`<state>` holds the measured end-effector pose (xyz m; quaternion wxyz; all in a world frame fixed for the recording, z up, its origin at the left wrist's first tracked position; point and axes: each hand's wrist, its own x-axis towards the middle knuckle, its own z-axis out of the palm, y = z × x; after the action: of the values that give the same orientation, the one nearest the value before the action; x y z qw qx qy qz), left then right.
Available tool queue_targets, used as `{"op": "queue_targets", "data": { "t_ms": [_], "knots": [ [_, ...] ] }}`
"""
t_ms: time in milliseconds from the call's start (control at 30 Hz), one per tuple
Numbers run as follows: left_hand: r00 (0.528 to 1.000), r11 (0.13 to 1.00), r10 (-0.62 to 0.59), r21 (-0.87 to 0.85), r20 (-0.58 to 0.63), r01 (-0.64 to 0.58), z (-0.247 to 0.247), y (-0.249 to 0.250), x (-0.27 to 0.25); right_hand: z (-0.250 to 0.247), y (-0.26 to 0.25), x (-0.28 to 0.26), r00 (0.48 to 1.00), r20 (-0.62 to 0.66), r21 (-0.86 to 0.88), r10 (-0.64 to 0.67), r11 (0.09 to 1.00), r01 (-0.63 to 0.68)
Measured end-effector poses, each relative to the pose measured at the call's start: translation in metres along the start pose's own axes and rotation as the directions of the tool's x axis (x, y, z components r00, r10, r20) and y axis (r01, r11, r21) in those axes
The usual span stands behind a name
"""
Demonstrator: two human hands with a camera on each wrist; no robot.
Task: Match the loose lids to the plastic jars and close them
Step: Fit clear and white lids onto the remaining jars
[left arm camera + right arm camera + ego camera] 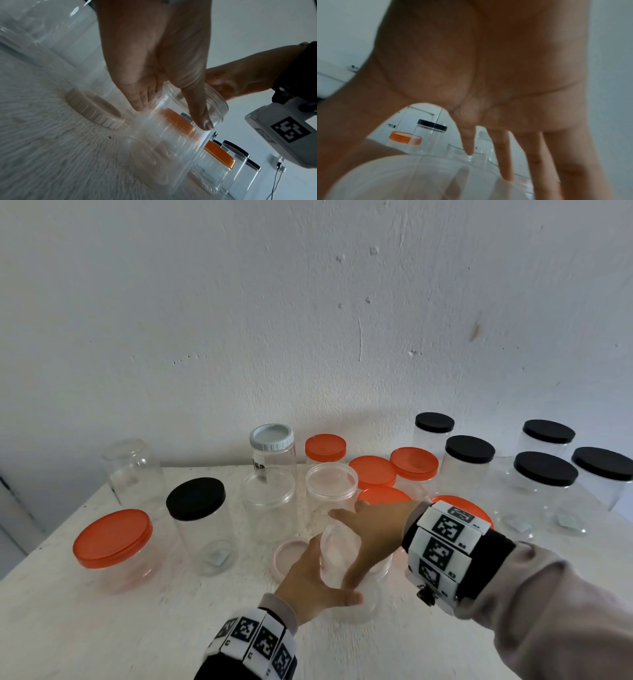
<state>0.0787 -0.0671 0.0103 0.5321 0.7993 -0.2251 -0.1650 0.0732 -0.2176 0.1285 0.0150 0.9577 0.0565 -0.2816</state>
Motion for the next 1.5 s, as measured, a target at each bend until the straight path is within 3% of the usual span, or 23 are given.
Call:
{"op": "queue_targets", "data": {
  "t_ms": [167,333,467,700,1000,1233,1500],
  "knots": [
    [1.000,0.999,0.002,0.033,-0.001,-0.002,0.001,0.001,0.001,-0.009,0.001,-0.003,0.995,0.029,-0.016,-0.093,0.995,0.094],
    [1.000,1.000,0.026,-0.010,0.015,-0.026,0.000,-0.001,0.001,0.000,0.002,0.000,0.999,-0.038,0.083,-0.031,0.996,0.034],
    [1.000,1.000,0.023,-0.014,0.013,-0.023,0.000,-0.002,0.002,0.004,0.001,0.002,0.995,-0.091,0.056,0.041,0.998,-0.036],
    [1.000,0.999,0.012,0.035,0.013,-0.012,0.000,-0.001,0.002,-0.006,-0.001,0.000,0.995,-0.015,0.036,-0.098,0.994,0.099],
    [0.999,0.999,0.032,-0.013,0.019,-0.032,-0.001,0.002,-0.001,0.005,0.003,0.004,0.993,-0.112,0.041,0.046,0.998,-0.041],
    [1.000,0.999,0.020,0.024,0.018,-0.020,0.000,0.004,-0.001,-0.003,0.000,0.000,0.994,-0.027,0.055,-0.103,0.993,0.105],
    [0.999,0.999,0.037,0.016,0.020,-0.037,-0.001,0.005,-0.001,0.002,0.001,0.004,0.996,-0.084,0.039,-0.025,0.999,0.028]
  ]
}}
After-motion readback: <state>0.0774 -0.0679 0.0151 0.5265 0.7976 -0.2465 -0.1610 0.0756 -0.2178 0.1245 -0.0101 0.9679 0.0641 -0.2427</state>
